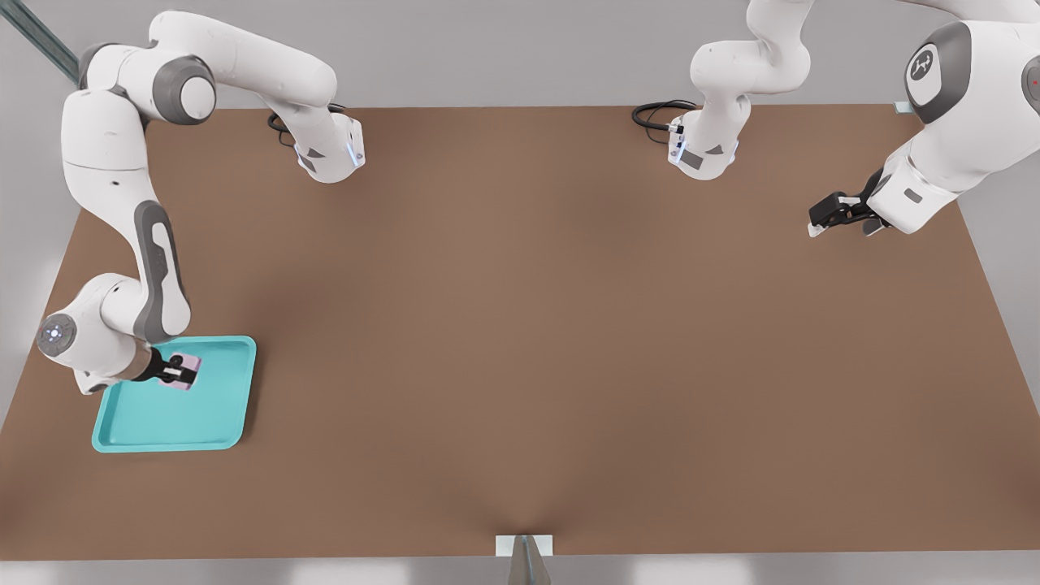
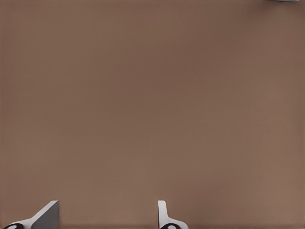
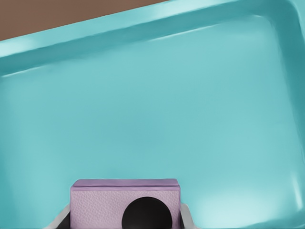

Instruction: Keep left arm still and place phone on the tray with right arm

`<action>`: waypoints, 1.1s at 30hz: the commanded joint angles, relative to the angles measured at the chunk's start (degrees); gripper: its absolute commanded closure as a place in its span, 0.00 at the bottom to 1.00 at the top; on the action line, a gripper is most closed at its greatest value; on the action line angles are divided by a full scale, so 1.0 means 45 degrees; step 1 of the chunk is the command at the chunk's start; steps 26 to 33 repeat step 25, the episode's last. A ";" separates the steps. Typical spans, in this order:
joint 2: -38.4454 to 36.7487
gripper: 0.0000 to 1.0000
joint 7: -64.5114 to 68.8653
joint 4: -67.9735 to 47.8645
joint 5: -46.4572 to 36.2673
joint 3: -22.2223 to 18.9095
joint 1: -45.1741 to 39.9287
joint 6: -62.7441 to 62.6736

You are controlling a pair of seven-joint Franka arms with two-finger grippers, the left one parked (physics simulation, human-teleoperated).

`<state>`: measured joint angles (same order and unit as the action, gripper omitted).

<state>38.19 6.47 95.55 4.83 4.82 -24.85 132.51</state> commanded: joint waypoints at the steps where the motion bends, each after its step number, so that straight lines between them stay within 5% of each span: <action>1: 0.0457 0.27 0.5828 -0.0412 0.0098 0.0003 -0.0025 -0.0091; 3: 0.0965 0.20 0.5847 -0.0842 0.0098 0.0022 -0.0025 -0.0071; 4: 0.0946 0.01 0.5808 -0.0842 0.0079 0.0042 -0.0025 -0.0071; 7: 0.0888 0.00 0.5788 -0.0919 0.0078 0.0062 0.0014 -0.0110; 9: -0.0575 0.00 0.5789 -0.1291 0.0078 0.0159 0.0151 -0.1202; 13: -0.3214 0.00 0.3486 -0.3419 0.0117 0.2112 0.0502 -0.6240; 14: -0.4267 0.00 0.2549 -0.3498 0.0079 0.1470 0.1556 -0.7316; 16: -0.7762 0.01 0.1278 -0.0789 -0.0857 -0.1693 0.4621 -0.8138; 17: -0.7726 0.00 0.0226 -0.1112 -0.0820 -0.2318 0.5733 -0.8059; 33: -0.6476 0.00 0.0183 -0.2873 -0.1054 -0.2712 0.6713 -1.0110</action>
